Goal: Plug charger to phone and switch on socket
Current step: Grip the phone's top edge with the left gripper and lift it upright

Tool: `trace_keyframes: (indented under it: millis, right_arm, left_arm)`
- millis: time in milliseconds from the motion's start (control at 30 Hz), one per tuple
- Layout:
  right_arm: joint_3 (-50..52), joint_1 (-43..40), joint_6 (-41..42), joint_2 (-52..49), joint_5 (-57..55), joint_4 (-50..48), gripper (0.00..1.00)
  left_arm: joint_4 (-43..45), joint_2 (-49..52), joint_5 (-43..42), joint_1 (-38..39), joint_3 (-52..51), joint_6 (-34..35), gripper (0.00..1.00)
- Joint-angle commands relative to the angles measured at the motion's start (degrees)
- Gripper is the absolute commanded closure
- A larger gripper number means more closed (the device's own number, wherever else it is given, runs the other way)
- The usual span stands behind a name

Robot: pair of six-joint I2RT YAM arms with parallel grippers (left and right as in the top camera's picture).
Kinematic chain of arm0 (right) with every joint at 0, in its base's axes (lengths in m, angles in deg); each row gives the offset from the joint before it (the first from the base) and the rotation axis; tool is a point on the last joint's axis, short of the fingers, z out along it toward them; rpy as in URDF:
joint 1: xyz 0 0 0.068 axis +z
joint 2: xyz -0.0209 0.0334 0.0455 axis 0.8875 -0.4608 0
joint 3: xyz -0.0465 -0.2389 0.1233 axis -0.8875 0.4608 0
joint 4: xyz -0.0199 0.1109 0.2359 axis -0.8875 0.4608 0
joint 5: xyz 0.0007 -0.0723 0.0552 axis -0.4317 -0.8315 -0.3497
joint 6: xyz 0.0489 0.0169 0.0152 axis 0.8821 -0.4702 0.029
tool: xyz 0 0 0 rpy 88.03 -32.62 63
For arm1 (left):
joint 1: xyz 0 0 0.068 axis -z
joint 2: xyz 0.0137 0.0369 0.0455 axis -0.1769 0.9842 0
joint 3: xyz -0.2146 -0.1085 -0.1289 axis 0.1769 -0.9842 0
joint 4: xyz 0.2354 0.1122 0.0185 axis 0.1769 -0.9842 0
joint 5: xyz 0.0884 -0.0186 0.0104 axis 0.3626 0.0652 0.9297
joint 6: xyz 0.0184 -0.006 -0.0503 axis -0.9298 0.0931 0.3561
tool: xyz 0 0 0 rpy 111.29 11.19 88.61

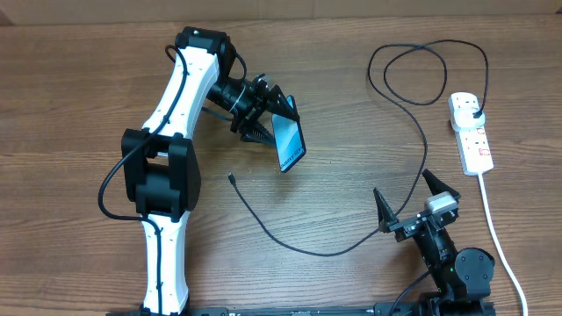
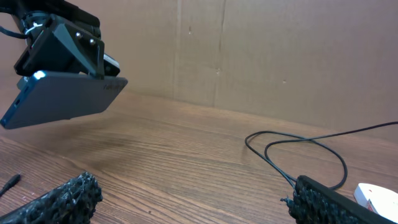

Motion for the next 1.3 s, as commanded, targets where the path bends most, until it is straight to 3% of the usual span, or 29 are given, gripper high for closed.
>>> trace_keyframes:
  millis: [0, 533, 1267]
  right_arm:
    - [0.59, -0.15, 0.13, 0.55, -0.57, -0.31, 0.00]
    - [0.59, -0.15, 0.11, 0.55, -0.57, -0.31, 0.00]
    - [0.59, -0.15, 0.11, 0.55, -0.57, -0.31, 0.00]
  left_arm:
    - [-0.39, -0.22, -7.82, -0.26, 1.62, -1.29, 0.34]
    - [-0.39, -0.22, -30.08, -1.18, 1.62, -0.46, 0.31]
    - [-0.39, -0.22, -31.04, -4.24, 1.62, 13.40, 0.34]
